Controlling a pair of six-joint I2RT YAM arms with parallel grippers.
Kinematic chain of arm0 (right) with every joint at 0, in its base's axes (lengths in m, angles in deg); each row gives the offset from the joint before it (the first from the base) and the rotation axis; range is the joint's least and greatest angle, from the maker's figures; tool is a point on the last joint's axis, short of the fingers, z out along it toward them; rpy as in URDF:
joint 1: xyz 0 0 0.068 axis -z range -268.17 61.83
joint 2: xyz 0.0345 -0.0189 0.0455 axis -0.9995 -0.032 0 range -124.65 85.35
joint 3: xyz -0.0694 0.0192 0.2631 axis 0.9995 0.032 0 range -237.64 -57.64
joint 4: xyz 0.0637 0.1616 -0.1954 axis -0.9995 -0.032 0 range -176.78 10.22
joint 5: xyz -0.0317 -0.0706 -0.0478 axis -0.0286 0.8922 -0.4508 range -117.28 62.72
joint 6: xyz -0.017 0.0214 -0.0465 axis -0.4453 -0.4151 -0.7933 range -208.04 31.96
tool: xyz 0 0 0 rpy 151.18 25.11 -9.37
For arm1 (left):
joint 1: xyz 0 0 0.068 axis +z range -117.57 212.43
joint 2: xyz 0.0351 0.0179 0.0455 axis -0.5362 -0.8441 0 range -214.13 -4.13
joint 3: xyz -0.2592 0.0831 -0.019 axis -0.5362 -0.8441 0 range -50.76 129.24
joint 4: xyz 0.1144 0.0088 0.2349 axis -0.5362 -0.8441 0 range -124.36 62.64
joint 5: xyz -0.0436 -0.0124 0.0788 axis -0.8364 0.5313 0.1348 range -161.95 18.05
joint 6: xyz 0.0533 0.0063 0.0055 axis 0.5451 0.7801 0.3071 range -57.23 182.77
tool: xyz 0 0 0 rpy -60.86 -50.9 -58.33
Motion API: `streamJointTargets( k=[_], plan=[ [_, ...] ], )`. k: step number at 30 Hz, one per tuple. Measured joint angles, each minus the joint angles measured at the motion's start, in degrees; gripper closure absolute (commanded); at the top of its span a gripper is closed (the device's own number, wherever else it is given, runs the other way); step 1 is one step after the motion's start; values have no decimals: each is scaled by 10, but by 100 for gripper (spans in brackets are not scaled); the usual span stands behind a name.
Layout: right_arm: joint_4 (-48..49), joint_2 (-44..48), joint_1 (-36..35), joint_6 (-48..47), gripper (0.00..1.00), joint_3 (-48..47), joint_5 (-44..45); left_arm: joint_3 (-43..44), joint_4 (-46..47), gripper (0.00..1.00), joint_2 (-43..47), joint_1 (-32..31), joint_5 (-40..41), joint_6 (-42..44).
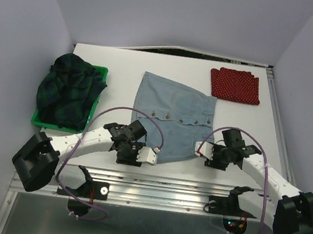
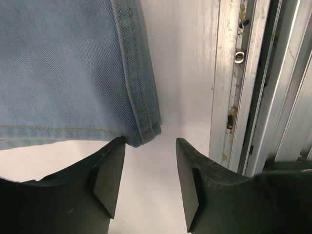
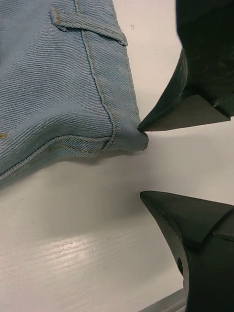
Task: Fold and stack the skirts
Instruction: Flatten the skirt out
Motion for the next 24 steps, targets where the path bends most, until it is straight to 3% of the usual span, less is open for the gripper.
streamJointTargets(
  k=[10,13,14,15,16,24],
  plan=[
    [54,-23,-13,2,60,8,-3,0,33,44,2,-40,14,-23],
    [76,-28,-14,2,75,12,-3,0,32,44,9,-41,19,-23],
    [82,-29,-14,2,86,15,-3,0,29,44,16,-41,23,-23],
    [89,-29,-14,2,86,16,-1,0,26,44,23,-41,24,-23],
    [95,-29,-15,3,99,19,2,0,24,44,30,-41,26,-23],
    [75,9,-15,7,99,21,26,0,5,41,62,-41,24,-28]
  ],
)
